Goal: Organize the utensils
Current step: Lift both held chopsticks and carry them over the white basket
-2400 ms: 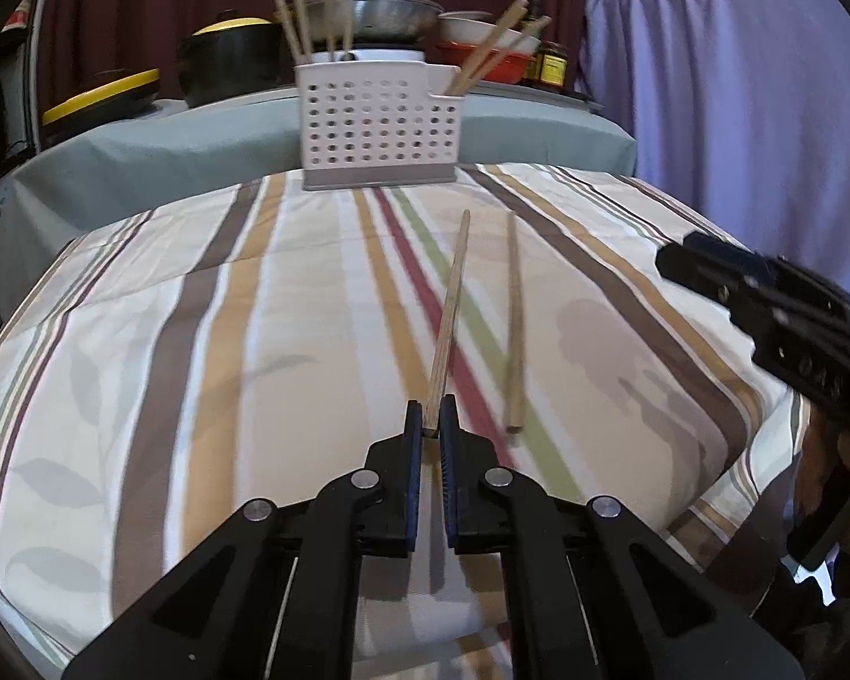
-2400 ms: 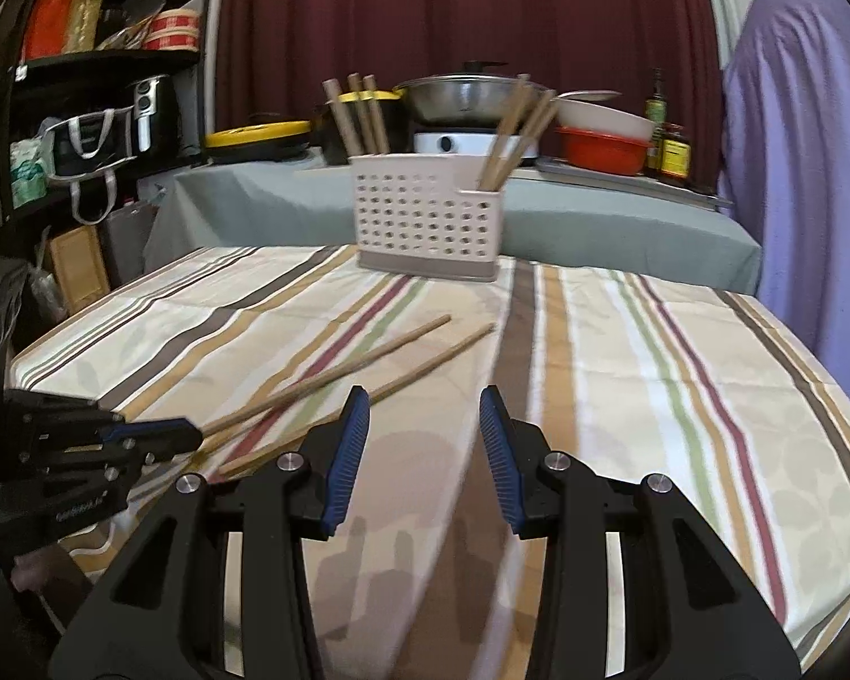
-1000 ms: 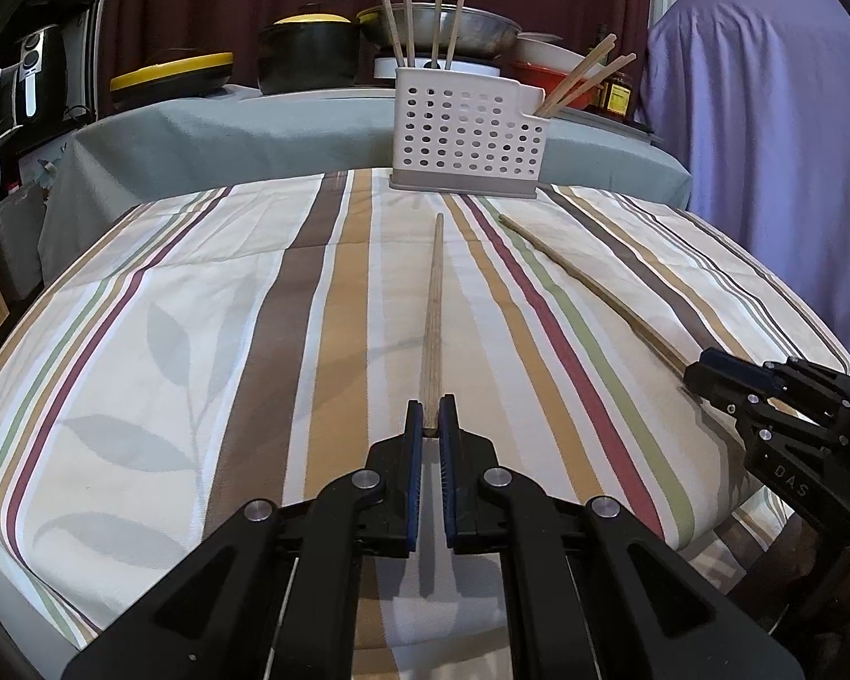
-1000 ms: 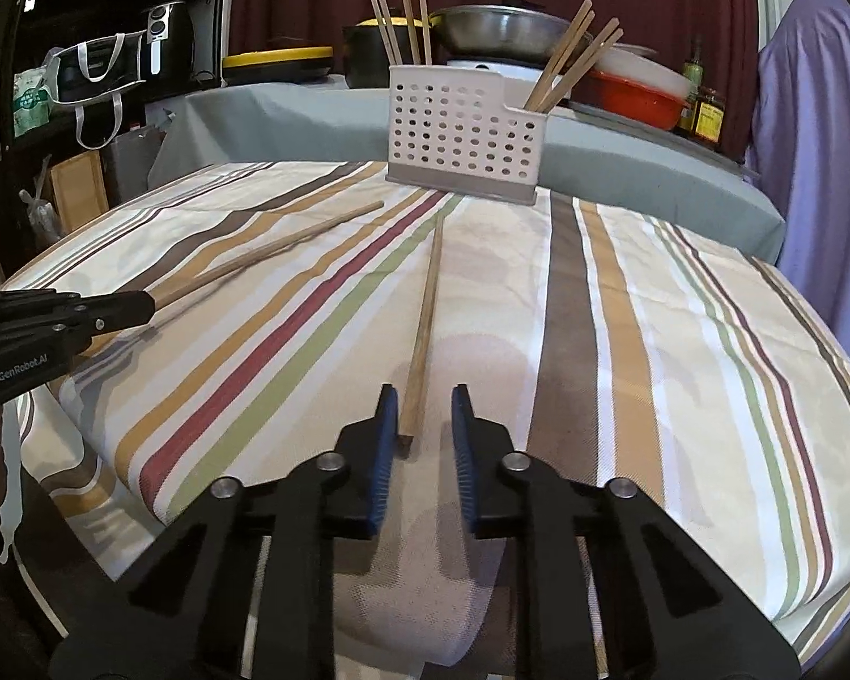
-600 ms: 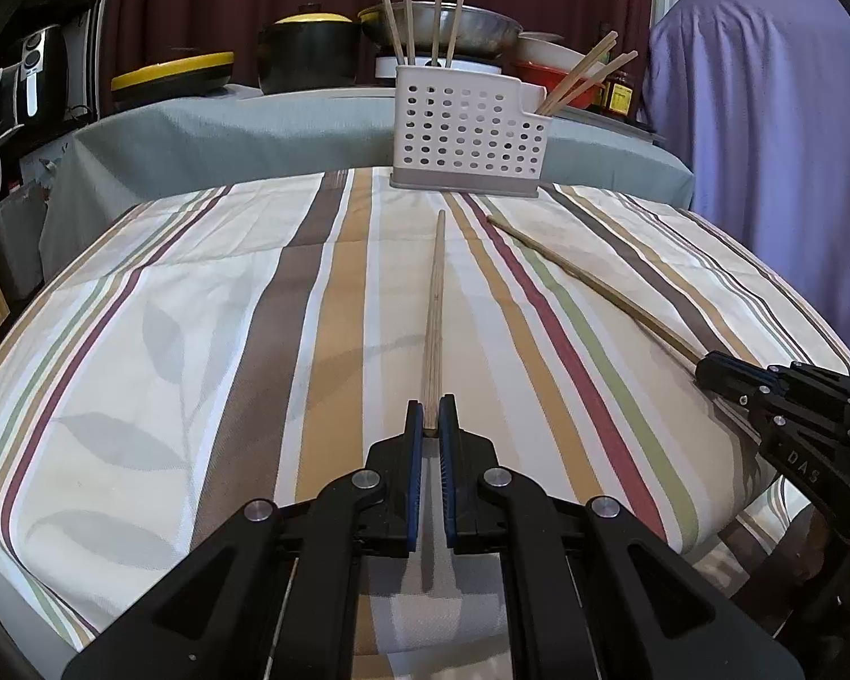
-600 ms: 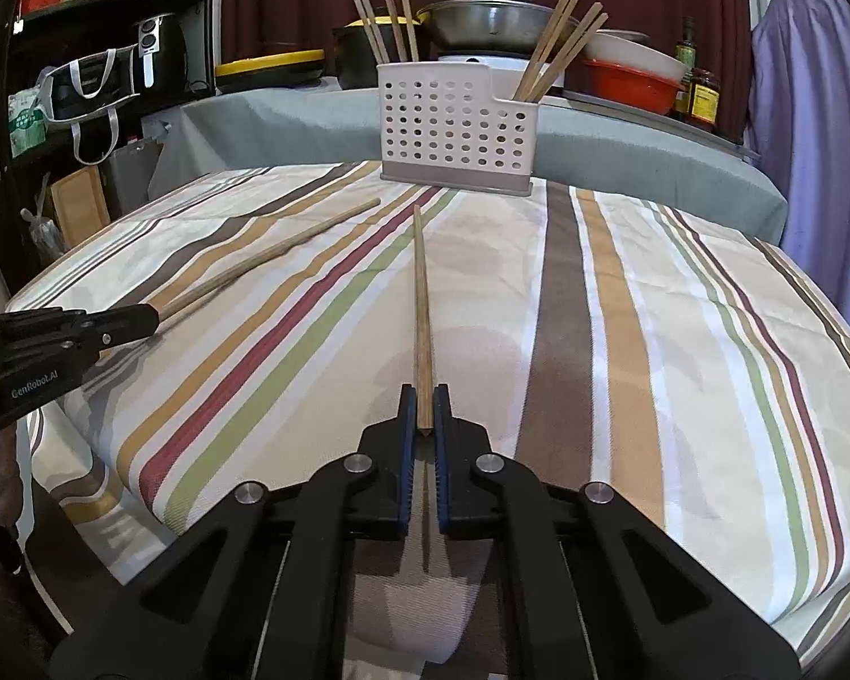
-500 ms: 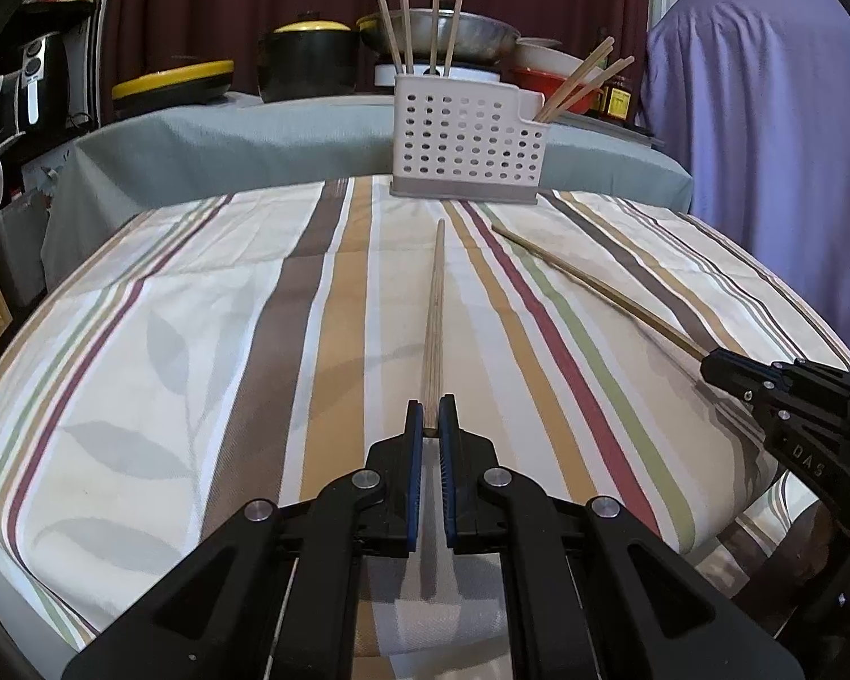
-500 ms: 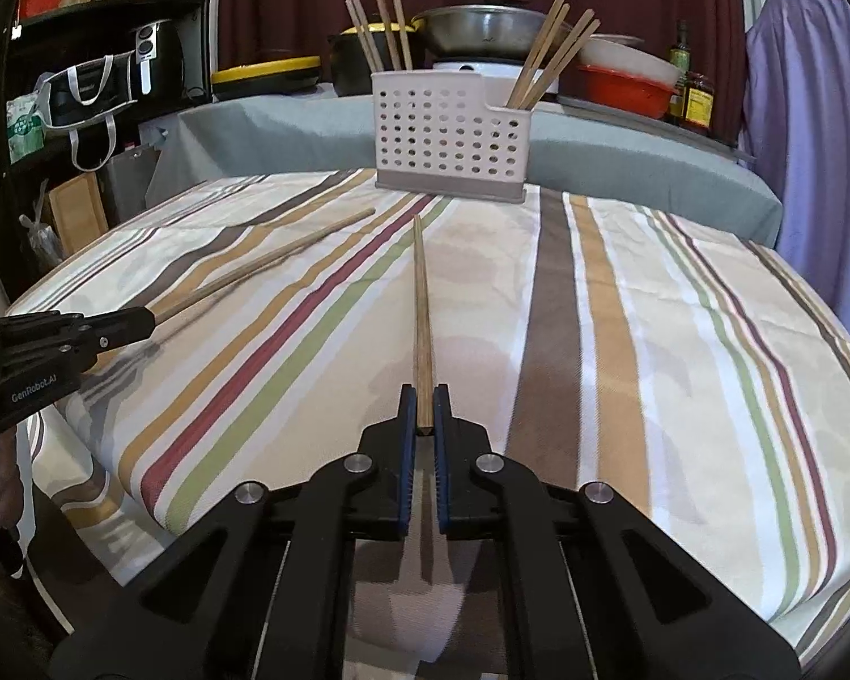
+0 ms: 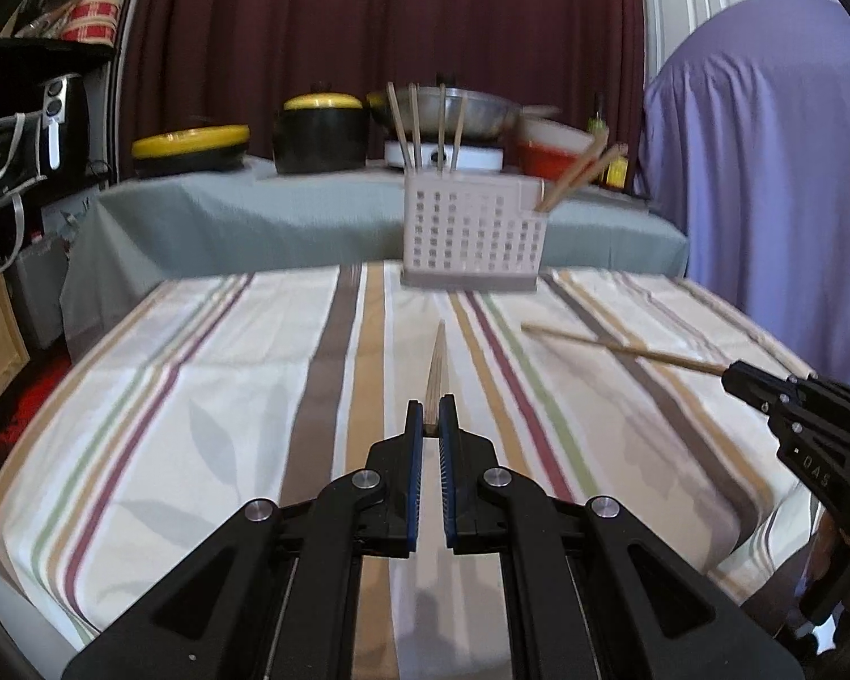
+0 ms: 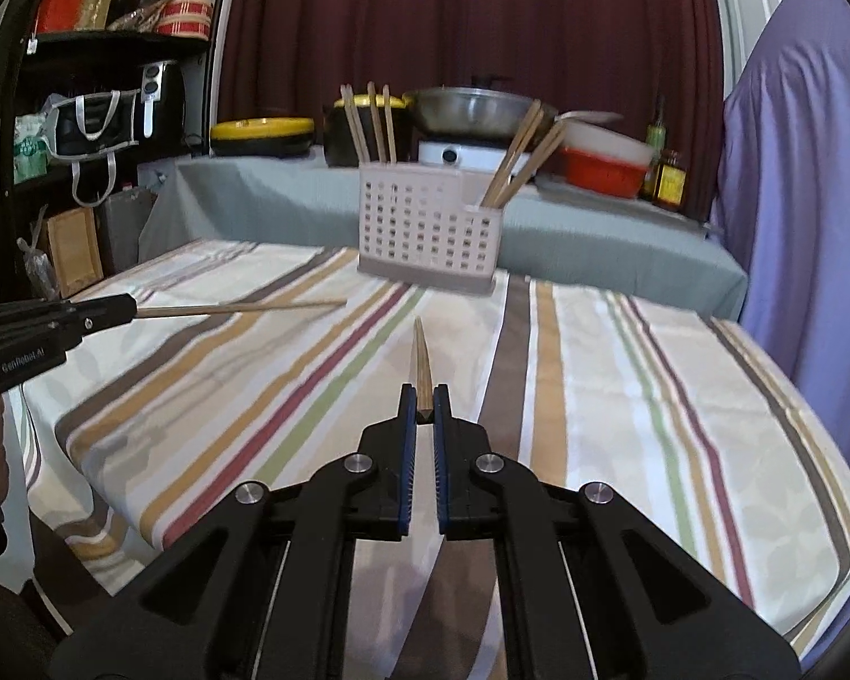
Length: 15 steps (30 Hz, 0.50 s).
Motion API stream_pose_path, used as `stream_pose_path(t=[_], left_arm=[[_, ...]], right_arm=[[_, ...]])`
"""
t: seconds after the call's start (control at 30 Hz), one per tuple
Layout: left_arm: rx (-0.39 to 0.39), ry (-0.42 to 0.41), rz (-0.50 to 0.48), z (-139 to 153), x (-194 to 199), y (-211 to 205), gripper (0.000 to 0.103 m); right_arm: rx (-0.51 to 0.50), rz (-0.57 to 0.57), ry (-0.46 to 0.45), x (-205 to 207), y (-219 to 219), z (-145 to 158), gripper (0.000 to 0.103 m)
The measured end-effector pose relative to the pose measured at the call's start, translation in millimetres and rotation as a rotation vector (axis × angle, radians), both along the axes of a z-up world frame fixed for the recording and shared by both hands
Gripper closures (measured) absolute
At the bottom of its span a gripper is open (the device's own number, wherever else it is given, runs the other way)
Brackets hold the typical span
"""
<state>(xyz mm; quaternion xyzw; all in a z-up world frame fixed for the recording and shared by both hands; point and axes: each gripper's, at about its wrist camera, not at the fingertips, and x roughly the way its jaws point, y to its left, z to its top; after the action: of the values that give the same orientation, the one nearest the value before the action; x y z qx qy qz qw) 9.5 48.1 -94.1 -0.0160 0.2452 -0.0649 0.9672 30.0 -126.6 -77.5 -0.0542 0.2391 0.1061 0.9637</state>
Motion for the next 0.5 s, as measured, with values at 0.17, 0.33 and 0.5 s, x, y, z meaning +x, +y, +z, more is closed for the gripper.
stream_pose_path(t=[0.17, 0.33, 0.5], left_arm=[[-0.004, -0.079, 0.005, 27, -4, 1, 0.097], [0.000, -0.161, -0.002, 56, -8, 0, 0.097], [0.000, -0.233, -0.007, 86, -10, -3, 0.097]], right_arm=[[0.005, -0.005, -0.059, -3, -5, 20, 0.097], [0.020, -0.015, -0.122, -6, -12, 44, 0.097], [0.044, -0.022, -0.172, -6, -20, 69, 0.097]])
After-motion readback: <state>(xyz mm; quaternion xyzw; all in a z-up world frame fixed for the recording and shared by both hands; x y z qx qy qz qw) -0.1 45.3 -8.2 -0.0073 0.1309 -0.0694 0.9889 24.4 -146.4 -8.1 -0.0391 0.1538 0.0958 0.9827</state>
